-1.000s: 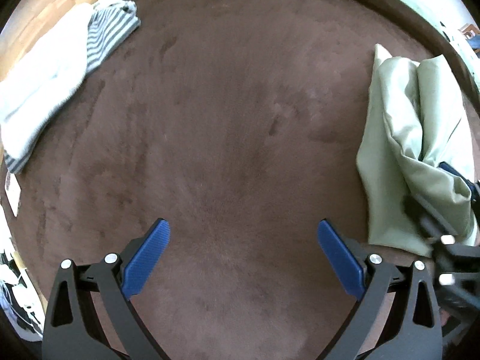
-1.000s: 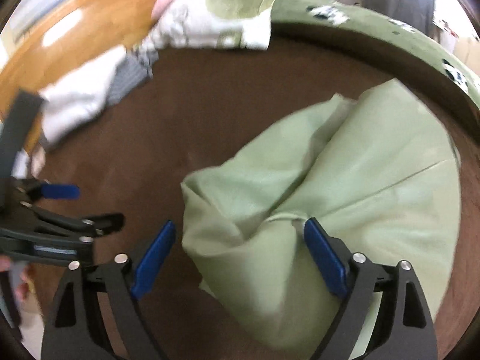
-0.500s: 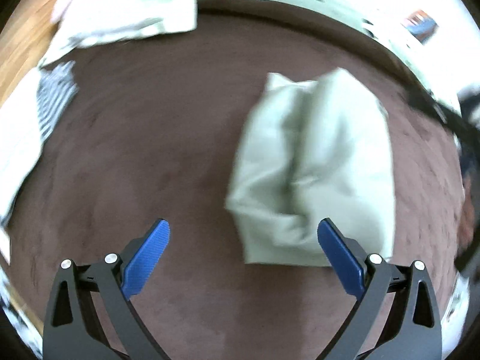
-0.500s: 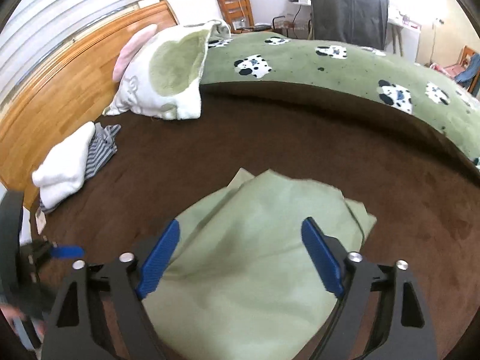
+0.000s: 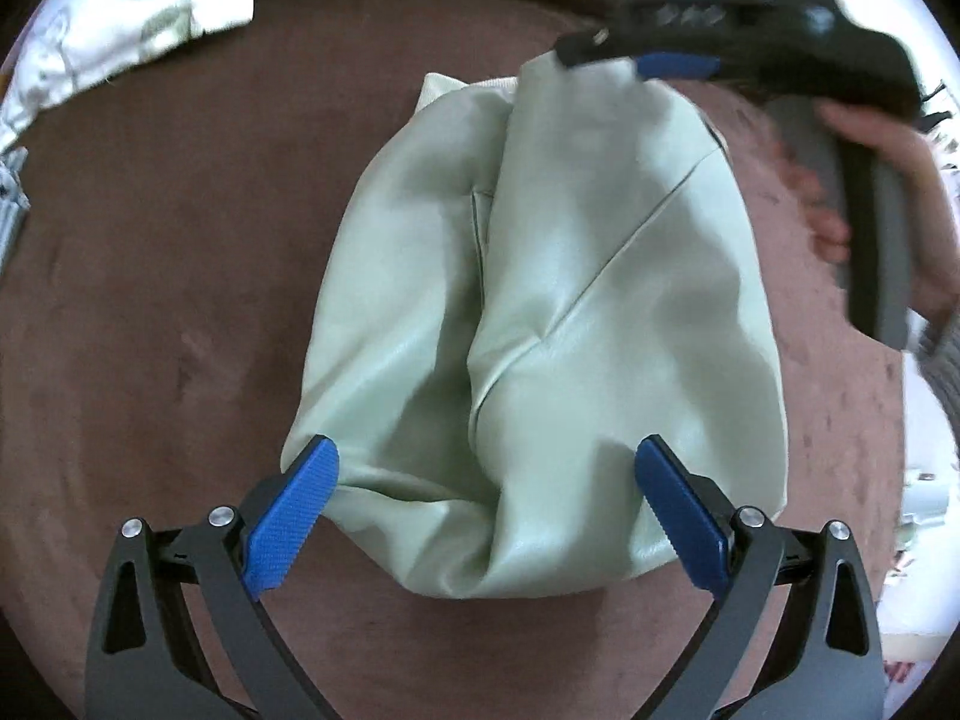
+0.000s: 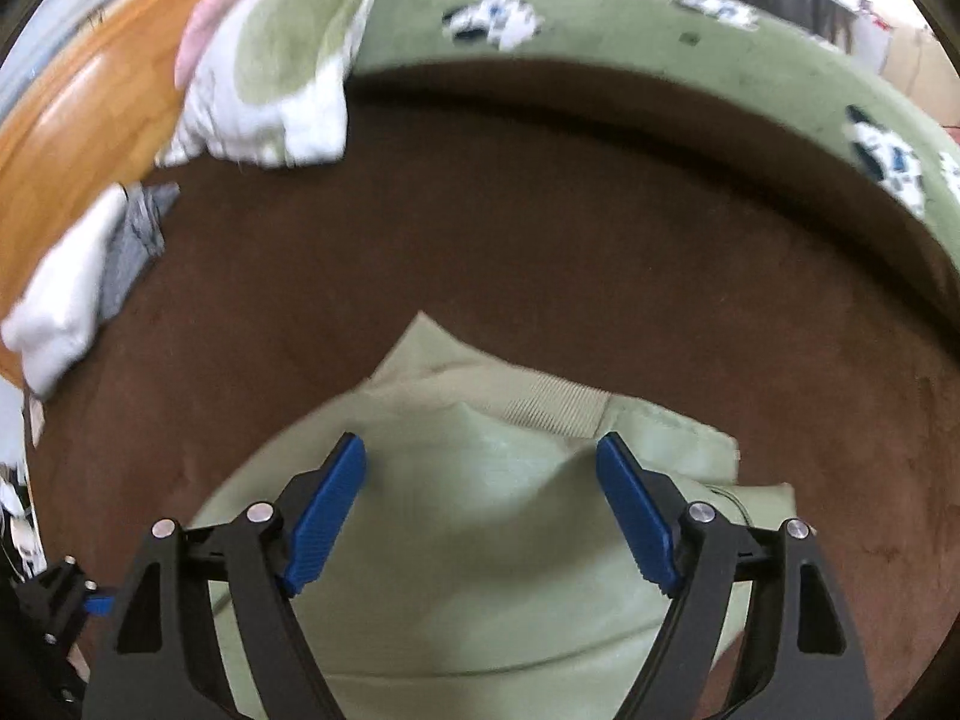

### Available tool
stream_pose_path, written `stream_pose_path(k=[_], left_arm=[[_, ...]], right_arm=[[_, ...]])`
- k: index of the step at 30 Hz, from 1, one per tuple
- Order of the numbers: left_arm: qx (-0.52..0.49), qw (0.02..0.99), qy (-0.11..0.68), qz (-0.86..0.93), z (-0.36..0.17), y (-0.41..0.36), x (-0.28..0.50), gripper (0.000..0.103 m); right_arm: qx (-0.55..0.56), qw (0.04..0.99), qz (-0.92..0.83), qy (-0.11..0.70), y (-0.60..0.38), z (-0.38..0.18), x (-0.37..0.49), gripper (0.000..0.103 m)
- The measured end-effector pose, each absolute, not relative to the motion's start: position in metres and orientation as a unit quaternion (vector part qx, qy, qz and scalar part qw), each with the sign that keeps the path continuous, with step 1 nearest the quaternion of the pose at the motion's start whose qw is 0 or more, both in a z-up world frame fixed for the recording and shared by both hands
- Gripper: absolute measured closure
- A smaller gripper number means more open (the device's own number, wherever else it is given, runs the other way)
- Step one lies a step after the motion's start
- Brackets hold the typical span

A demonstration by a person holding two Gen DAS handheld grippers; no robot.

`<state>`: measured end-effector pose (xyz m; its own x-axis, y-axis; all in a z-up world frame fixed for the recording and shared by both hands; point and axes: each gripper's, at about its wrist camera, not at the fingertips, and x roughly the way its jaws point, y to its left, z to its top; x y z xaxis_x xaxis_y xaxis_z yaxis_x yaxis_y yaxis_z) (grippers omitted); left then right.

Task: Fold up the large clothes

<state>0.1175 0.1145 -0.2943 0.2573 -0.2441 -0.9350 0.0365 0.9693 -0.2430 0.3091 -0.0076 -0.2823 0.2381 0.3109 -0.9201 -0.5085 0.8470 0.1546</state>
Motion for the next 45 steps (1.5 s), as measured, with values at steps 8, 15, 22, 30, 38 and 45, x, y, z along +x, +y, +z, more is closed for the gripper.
stream_pose_path(k=[8,15,22,30,38,45], left_arm=[[-0.091,0.781,0.605,-0.124,-0.301,0.119,0.106,0.019],[-0.109,0.783,0.602,-0.111,-0.302,0.132,0.096,0.033],[-0.114,0.794,0.593,-0.068,-0.305,0.14,0.081,0.031],[-0.173,0.792,0.584,-0.042,-0.334,0.144,0.063,0.016],[-0.178,0.791,0.584,-0.034,-0.342,0.144,0.062,0.007],[-0.165,0.814,0.557,-0.032,-0.308,0.15,0.049,0.007]], right_arm=[[-0.139,0.758,0.295,0.565,0.014,-0.304,0.296,0.088],[-0.145,0.766,0.312,0.542,0.028,-0.285,0.296,0.094],[-0.16,0.759,0.31,0.549,0.056,-0.302,0.306,0.094],[-0.184,0.767,0.285,0.544,0.053,-0.336,0.297,0.082],[-0.169,0.77,0.28,0.548,0.044,-0.328,0.303,0.07],[-0.135,0.803,0.299,0.497,0.018,-0.26,0.289,0.029]])
